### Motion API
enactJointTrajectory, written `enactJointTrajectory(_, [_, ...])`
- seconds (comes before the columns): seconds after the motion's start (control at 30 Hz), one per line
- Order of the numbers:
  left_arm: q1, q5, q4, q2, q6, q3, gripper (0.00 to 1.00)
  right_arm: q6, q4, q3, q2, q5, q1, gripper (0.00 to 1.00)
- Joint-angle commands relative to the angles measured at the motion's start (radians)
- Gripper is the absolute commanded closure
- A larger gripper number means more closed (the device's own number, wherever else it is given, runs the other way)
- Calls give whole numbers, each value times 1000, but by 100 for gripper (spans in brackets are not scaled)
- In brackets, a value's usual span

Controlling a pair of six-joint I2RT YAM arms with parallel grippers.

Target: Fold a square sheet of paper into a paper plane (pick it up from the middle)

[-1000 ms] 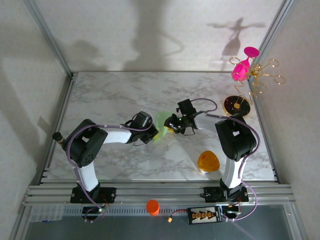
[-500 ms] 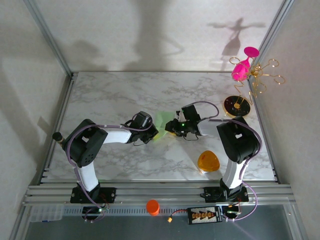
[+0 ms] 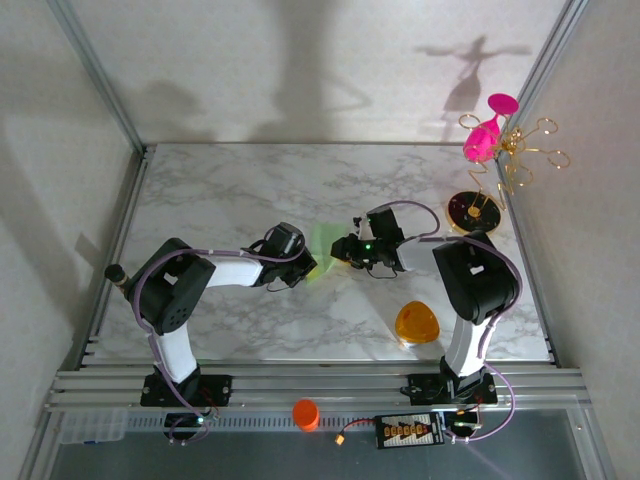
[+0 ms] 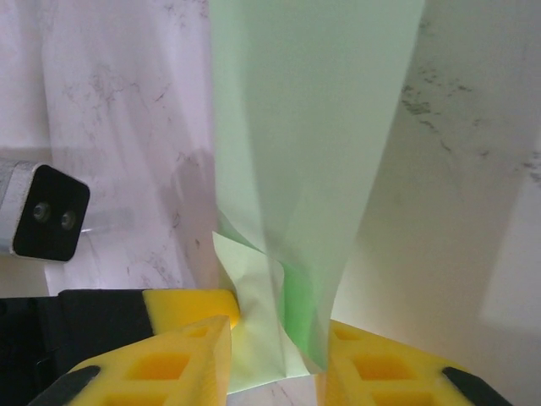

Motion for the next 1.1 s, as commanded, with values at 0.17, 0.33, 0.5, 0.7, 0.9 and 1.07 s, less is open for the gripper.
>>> enactJointTrajectory(0.17, [10,-10,-101,4,24,-13,96,-48,-37,39,54,-35,-6,70])
enactJointTrajectory(0.33, [10,-7,-104,0,34,-4,95,-45,-33,44,63,-35,-10,75])
enactJointTrajectory(0.5, [12,-5,-101,-36,54,17,93,-31,-23,41,47,-31,-13,85])
enactJointTrajectory(0.7, [20,-39,-110,-129,134,59,85,1,-20,36,-27,3,-19,93])
enactJointTrajectory(0.9, [24,-95,-129,-178,327,93,74,56,-67,54,-82,82,-21,99])
enactJointTrajectory(1.07, [8,-124,-91,-196,555,108,58,139,-125,74,-105,160,-22,100])
